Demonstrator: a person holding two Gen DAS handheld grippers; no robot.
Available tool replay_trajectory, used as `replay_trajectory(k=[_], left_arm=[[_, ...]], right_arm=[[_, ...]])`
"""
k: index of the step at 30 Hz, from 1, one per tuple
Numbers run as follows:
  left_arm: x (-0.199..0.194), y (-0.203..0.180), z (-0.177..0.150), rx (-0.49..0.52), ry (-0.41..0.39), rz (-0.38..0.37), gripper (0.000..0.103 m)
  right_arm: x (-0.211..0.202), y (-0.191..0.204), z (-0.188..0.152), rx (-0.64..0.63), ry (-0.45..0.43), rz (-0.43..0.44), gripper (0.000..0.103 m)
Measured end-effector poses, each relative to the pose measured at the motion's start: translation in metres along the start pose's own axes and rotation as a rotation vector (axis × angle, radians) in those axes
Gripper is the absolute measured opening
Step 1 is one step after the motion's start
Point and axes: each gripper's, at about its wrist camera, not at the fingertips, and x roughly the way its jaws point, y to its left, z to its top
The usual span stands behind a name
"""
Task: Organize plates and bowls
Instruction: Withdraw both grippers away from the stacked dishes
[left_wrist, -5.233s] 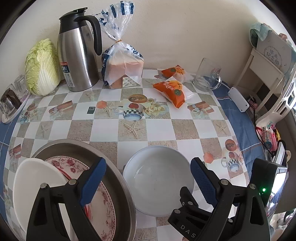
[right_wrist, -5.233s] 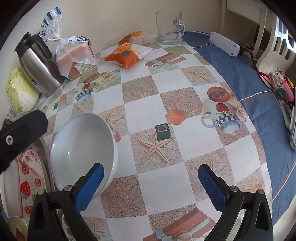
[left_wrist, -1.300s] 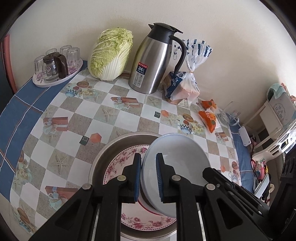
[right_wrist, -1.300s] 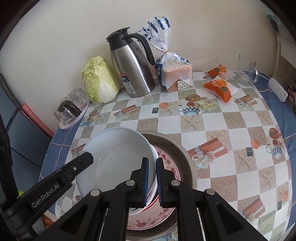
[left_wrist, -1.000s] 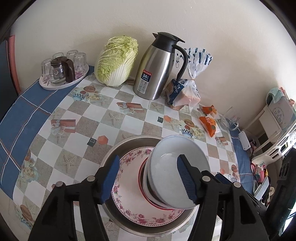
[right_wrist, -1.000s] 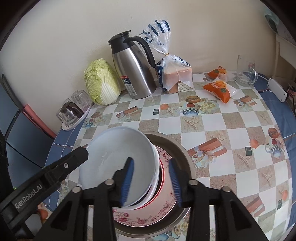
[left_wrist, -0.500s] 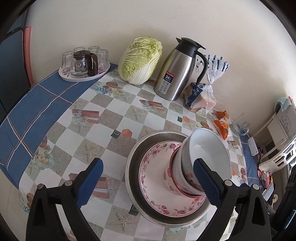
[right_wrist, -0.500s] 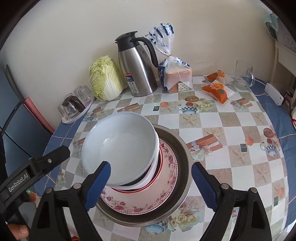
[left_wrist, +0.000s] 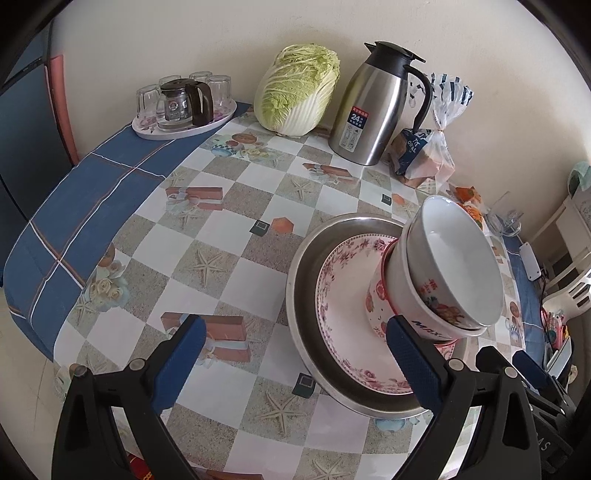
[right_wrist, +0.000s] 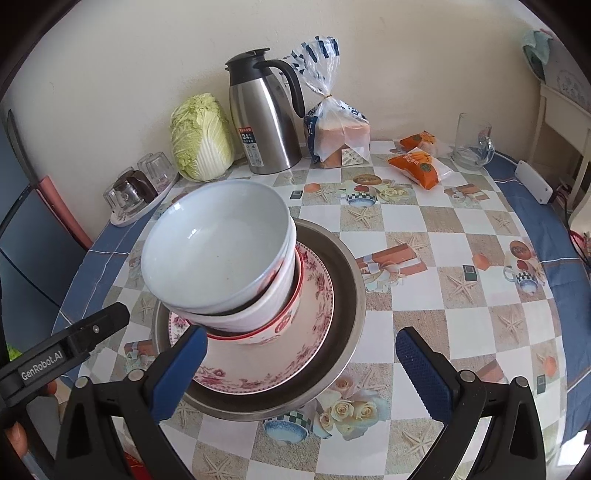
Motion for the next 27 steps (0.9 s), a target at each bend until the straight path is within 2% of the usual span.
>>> replay_trajectory(k=[2, 6, 12, 27], left_arm=[[0.001, 0.001, -0.002, 0.003, 0.009, 0.016, 0.098], [0.005, -0.003, -0.007, 0.050, 0.025, 0.105, 0.098], [0.011, -0.009, -0.014, 0.103, 0.043, 0.180, 0.098], [0.024, -0.018, -0.018, 0.157, 0.101, 0.197, 0.098]], right_arm=[[0.002, -0.002, -0.003, 0.000, 0.012, -0.009, 0.103], [0.009, -0.005, -0.008, -0.001, 0.051, -0.026, 0.103], [0.014, -0.010, -0.011, -0.007, 0.082, -0.059, 0.103], [0.026, -0.018, -0.014, 0.006, 0.132, -0.058, 0.103]])
